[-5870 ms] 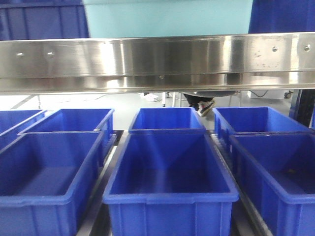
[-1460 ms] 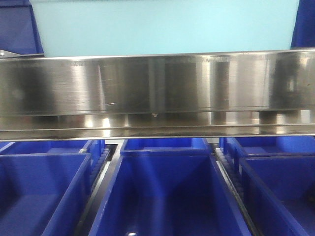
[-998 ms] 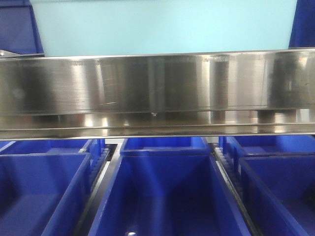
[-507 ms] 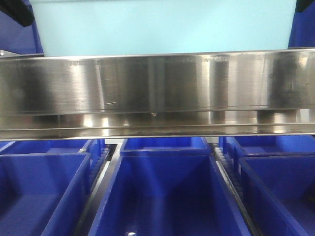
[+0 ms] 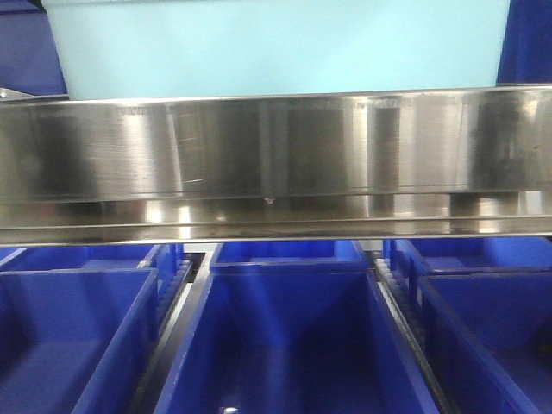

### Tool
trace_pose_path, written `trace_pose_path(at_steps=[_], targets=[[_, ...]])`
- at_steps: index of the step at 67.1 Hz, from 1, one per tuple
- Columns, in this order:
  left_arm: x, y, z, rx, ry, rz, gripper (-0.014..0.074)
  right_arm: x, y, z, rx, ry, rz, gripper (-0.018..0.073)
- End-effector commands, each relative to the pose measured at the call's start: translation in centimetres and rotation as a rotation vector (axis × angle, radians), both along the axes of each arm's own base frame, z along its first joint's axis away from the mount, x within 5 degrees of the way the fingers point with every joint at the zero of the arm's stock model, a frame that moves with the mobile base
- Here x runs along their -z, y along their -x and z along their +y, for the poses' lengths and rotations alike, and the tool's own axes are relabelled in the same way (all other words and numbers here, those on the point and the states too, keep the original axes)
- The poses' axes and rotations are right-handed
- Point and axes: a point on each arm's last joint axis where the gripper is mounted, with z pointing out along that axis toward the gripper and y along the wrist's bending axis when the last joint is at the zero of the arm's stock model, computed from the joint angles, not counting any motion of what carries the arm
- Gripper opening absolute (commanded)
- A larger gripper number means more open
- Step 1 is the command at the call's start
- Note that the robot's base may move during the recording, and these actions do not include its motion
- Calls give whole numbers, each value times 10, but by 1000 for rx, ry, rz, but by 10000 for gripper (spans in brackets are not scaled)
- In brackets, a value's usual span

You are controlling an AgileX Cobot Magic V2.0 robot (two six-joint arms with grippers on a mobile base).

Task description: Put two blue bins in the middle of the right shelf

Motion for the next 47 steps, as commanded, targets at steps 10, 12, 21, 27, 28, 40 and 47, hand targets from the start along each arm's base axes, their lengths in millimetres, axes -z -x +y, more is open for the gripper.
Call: trace_pose_path(at_steps=[10,12,21,27,28,40,47], targets=[[-25,6,1,12,38,-29,-111,-20,6,-3,14,-23,-65,-154],[-29,7,1,12,45,-41,-111,-27,8,-4,14,-31,-88,-154],[-59,13,2,17,95,-119,-111,-56,15,-6,15,-65,-183,-154],[-80,20,5,19,125,-181,-111,-78,21,-8,15,-89,-252,-154],[-83,21,6,19,128,-189,-111,-82,22,-9,15,-93,-263,-154],[-126,40,14,17,190,-335,-111,-127,34,-13,15,-142,-401,-154],[-147,51,19,11,232,-429,-111,-144,40,-15,15,-162,-457,-154]])
